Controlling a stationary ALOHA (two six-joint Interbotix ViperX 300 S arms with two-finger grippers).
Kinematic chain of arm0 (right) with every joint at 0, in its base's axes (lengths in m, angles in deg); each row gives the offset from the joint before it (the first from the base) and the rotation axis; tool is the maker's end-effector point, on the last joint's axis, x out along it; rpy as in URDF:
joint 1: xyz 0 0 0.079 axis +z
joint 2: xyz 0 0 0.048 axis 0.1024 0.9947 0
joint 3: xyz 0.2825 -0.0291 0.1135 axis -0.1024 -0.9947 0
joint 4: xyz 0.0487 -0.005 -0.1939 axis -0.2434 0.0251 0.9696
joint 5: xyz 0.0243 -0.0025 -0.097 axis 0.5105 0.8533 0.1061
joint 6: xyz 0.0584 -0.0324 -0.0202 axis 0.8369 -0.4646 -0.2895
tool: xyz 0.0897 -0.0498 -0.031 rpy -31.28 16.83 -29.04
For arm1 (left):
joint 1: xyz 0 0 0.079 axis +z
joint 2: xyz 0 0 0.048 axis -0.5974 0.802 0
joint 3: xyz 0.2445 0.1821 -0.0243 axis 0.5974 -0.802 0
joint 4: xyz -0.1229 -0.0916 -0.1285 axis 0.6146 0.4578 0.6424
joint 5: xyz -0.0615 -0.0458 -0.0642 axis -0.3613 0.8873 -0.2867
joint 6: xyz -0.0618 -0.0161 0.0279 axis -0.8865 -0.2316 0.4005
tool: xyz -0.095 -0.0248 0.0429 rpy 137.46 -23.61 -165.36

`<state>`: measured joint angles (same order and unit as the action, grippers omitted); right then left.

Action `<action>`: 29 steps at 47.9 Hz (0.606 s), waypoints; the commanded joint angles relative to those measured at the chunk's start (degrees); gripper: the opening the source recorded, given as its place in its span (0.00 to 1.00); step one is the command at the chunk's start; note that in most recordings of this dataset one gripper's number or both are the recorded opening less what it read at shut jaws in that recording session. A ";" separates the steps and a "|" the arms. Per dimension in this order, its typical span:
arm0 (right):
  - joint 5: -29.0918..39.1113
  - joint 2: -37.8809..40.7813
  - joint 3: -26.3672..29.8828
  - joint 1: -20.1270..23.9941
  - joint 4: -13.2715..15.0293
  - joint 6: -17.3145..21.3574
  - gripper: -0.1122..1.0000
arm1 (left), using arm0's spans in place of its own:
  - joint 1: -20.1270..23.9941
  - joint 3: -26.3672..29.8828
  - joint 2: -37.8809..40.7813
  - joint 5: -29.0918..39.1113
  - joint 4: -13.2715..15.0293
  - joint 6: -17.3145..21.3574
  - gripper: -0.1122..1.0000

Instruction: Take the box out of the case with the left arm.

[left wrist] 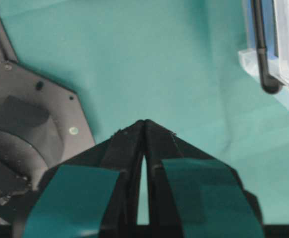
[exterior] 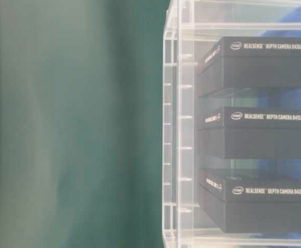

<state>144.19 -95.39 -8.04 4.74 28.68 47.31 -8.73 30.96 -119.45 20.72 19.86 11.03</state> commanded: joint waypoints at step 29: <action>0.97 0.18 1.58 -0.09 0.00 0.09 0.11 | -0.79 1.05 -0.70 -0.18 0.35 -5.45 0.98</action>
<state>144.81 -95.13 -8.04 4.74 28.59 47.31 -8.99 30.96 -119.97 20.72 20.21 5.67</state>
